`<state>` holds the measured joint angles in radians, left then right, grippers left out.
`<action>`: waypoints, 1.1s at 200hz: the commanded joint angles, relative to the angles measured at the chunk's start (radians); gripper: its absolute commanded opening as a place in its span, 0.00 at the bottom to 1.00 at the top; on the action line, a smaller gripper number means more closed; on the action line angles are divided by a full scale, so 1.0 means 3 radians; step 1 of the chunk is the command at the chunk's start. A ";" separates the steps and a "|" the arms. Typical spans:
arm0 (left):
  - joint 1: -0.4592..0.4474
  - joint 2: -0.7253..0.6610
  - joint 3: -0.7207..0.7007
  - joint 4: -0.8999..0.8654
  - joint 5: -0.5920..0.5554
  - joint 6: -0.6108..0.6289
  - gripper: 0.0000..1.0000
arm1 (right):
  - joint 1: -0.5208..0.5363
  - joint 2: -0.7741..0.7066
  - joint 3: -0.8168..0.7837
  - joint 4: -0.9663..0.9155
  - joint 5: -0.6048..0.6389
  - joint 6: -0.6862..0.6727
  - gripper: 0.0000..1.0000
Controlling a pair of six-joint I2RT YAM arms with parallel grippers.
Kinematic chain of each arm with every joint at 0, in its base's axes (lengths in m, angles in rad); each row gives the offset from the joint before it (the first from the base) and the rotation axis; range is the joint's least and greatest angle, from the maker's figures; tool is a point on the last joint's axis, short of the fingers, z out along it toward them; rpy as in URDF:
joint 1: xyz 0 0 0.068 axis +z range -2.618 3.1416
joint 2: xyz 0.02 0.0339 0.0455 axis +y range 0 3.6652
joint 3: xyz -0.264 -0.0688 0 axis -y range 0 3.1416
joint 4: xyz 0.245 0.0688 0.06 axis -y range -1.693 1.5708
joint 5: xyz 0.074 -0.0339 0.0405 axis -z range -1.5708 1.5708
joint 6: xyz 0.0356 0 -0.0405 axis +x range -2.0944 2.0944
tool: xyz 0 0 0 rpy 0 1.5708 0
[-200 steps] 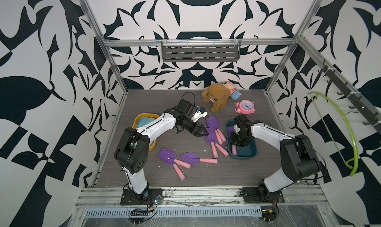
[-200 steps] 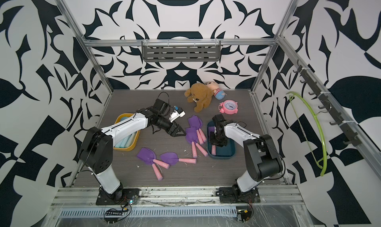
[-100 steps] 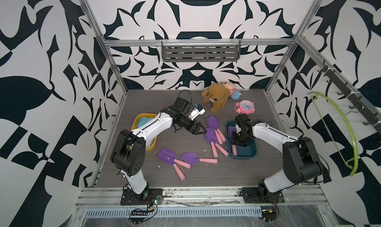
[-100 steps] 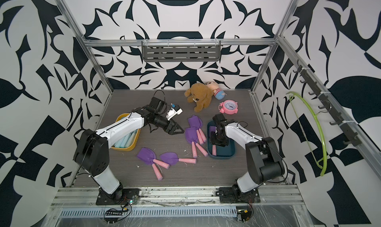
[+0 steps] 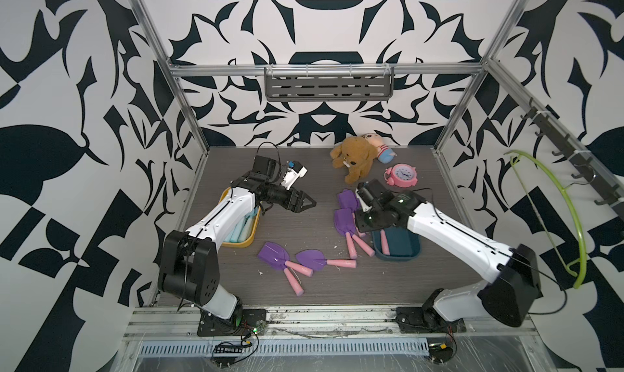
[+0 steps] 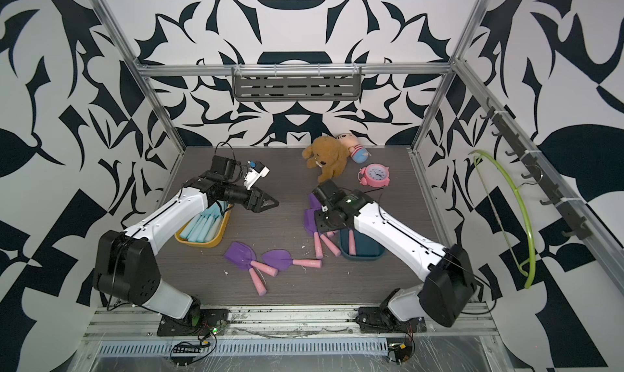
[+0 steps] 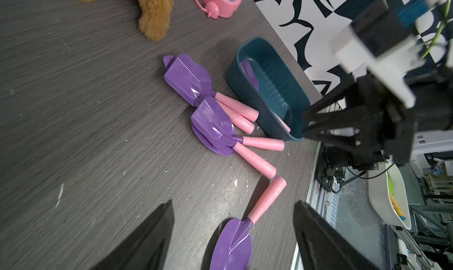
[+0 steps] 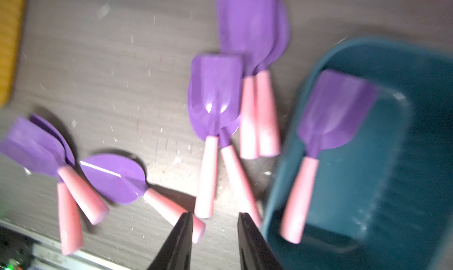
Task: Sort the small shovels by color and place them into the storage box
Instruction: Pick up the shovel from the center of the board.
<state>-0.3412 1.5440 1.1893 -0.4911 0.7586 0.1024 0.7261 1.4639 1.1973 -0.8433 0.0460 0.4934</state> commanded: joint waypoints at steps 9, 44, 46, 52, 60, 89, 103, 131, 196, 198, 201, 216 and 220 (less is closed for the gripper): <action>0.0002 -0.0100 -0.0070 0.0050 0.0130 -0.0009 0.84 | 0.0204 0.0421 0.0079 -0.0109 0.0074 0.0183 0.36; 0.0007 -0.0119 -0.0092 0.0059 0.0135 -0.0019 0.84 | 0.0254 0.0734 0.0120 -0.0021 0.0090 0.0230 0.36; 0.0007 -0.0116 -0.0099 0.0063 0.0135 -0.0019 0.84 | 0.0254 0.0746 0.0119 -0.0022 0.0102 0.0234 0.36; 0.0007 -0.0120 -0.0100 0.0067 0.0140 -0.0019 0.84 | 0.0254 0.0783 0.0128 -0.0032 0.0138 0.0246 0.36; 0.0007 -0.0119 -0.0109 0.0068 0.0139 -0.0021 0.84 | 0.0254 0.0822 0.0134 -0.0037 0.0187 0.0260 0.36; 0.0007 -0.0101 -0.0120 0.0081 0.0150 -0.0035 0.84 | 0.0255 0.0967 0.0148 0.0002 0.0225 0.0273 0.37; 0.0007 -0.0101 -0.0119 0.0080 0.0151 -0.0035 0.84 | 0.0254 0.1036 0.0145 0.0032 0.0215 0.0278 0.37; 0.0016 -0.0085 -0.0120 0.0074 0.0151 -0.0035 0.84 | 0.0254 0.1146 0.0131 0.0104 0.0191 0.0274 0.37; 0.0038 -0.0045 -0.0109 0.0070 0.0145 -0.0053 0.84 | 0.0254 0.1257 0.0068 0.0228 0.0205 0.0303 0.32; 0.0041 -0.0044 -0.0109 0.0072 0.0146 -0.0052 0.84 | 0.0254 0.1254 0.0065 0.0232 0.0207 0.0307 0.31; 0.0043 -0.0045 -0.0109 0.0074 0.0145 -0.0055 0.84 | 0.0254 0.1252 0.0062 0.0233 0.0212 0.0312 0.30; 0.0048 -0.0045 -0.0109 0.0075 0.0146 -0.0065 0.84 | 0.0254 0.1173 0.0043 0.0247 0.0258 0.0324 0.23; 0.0053 -0.0051 -0.0109 0.0079 0.0144 -0.0069 0.84 | 0.0254 0.1142 0.0035 0.0251 0.0280 0.0324 0.22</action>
<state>-0.3344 1.5372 1.1774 -0.4744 0.7830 0.0914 0.7998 1.8538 1.2091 -0.7753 0.0895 0.5755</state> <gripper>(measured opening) 0.835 0.263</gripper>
